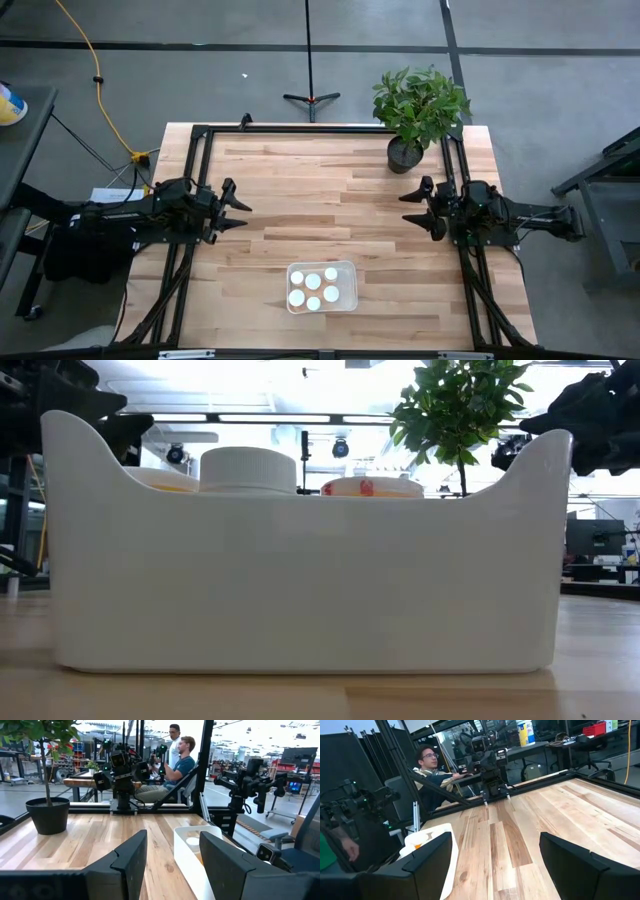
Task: Pick and place pill bottles into a basket
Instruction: Return to Home Position
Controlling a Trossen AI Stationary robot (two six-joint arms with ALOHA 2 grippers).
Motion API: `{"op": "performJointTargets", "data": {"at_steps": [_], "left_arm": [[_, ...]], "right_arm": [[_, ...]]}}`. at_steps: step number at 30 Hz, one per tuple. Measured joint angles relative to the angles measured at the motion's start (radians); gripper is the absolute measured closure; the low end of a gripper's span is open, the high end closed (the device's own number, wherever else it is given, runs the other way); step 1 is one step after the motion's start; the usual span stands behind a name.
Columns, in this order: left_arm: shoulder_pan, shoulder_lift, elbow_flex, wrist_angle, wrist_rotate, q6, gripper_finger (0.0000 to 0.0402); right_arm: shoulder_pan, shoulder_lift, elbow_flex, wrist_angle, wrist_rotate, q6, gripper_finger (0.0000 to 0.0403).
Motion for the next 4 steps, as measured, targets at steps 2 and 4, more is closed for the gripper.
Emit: {"op": "performJointTargets", "data": {"at_steps": [2,4], "left_arm": [[0.000,0.000,0.000,0.000,0.000,0.000,0.0186],[0.000,0.000,0.000,0.000,0.000,0.000,0.0186]], "right_arm": [[0.000,0.000,0.000,0.000,0.000,0.000,0.0111],[0.000,0.000,0.000,0.000,0.000,0.000,0.0111]]}}
